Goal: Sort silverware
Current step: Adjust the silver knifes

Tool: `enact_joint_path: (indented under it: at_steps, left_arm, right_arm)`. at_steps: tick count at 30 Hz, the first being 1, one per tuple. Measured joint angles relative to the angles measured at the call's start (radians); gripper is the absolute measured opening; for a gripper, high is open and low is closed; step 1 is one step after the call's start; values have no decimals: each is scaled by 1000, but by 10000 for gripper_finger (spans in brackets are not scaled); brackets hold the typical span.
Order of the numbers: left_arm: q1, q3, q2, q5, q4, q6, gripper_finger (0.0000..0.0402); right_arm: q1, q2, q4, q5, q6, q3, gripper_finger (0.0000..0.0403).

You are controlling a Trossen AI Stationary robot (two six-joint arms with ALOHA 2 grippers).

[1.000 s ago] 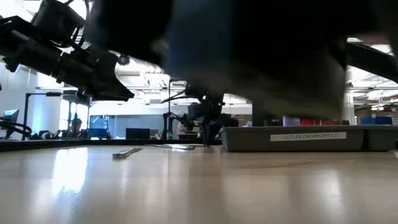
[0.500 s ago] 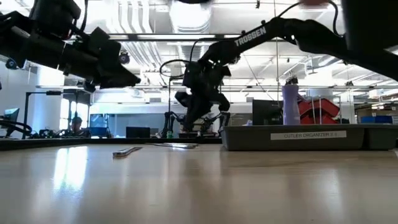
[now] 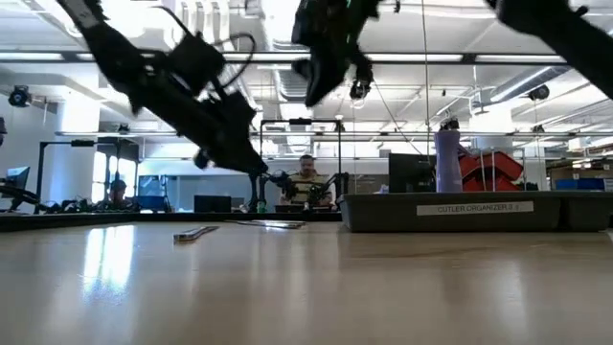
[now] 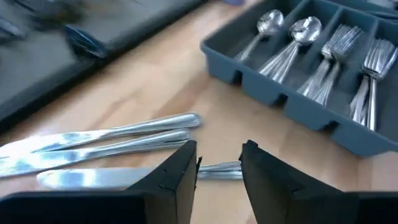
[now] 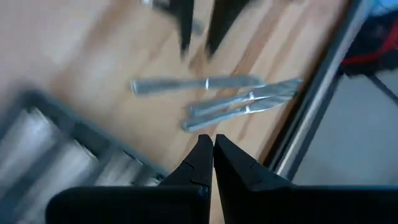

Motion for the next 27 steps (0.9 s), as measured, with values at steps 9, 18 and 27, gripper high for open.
enact_joint_path:
  at_steps: [9,18,27]
  left_arm:
    - [73,316,306,24,-118,46,6]
    - [95,507,509,-37,-310,56,0]
    - [39,383,415,-50,-370,29,0]
  right_arm:
    - [95,-176,-167,-9,302,0,0]
    - [138,-189,-269,-7,484,-35,0]
    - [180,-189,-269,-7,497,-119,0]
